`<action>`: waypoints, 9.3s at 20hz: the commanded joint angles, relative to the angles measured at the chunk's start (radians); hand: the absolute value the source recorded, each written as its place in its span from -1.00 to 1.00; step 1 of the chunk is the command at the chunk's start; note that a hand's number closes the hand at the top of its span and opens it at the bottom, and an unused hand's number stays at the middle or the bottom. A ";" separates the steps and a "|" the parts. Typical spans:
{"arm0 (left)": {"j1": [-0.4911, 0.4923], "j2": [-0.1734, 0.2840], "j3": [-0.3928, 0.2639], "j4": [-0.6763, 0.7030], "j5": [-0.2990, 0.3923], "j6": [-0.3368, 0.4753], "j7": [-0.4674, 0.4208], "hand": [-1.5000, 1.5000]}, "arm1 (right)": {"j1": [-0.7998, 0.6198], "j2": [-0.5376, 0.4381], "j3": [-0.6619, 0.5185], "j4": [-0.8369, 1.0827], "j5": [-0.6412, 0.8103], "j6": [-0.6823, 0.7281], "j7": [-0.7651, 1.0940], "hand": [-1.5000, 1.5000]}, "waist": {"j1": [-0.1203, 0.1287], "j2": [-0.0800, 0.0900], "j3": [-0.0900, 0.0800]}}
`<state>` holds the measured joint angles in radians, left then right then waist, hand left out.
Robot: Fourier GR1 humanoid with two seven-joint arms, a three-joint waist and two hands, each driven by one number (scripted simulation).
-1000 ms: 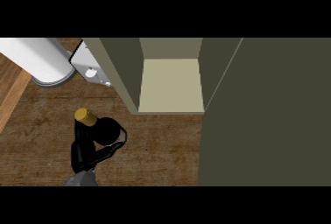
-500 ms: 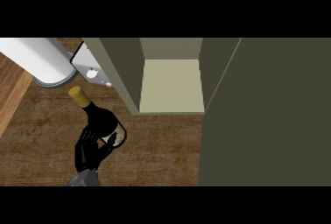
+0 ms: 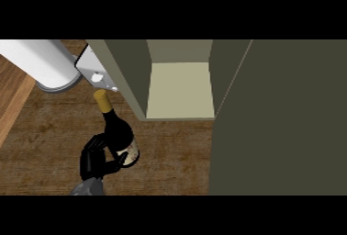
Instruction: Pick up the wine, place it into the cabinet and close the cabinet
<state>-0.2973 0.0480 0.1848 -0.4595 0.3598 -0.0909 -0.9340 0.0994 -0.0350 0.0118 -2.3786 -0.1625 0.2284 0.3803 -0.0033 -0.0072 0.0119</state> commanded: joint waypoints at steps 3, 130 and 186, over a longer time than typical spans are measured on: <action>0.174 0.050 -0.125 0.025 -0.102 -0.219 -0.055 1.00 | 0.005 -0.007 -0.010 0.028 -0.014 0.013 -0.008 -1.00 | 0.008 0.008 -0.012; -0.636 -0.048 -0.643 0.226 0.691 0.320 0.191 1.00 | -0.078 -0.015 -0.038 0.119 -0.052 0.030 -0.034 -1.00 | -0.062 0.026 -0.014; 0.221 0.429 -0.828 -1.458 0.345 0.650 0.528 -1.00 | -0.013 -0.139 0.039 0.002 -0.022 0.175 0.036 1.00 | 0.007 0.004 -0.012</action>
<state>-0.1234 0.4454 -0.6800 -1.8519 0.6989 0.5465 -0.4324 0.0445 -0.1180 0.0220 -2.3364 -0.1621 0.3163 0.4107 0.0102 -0.0038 0.0004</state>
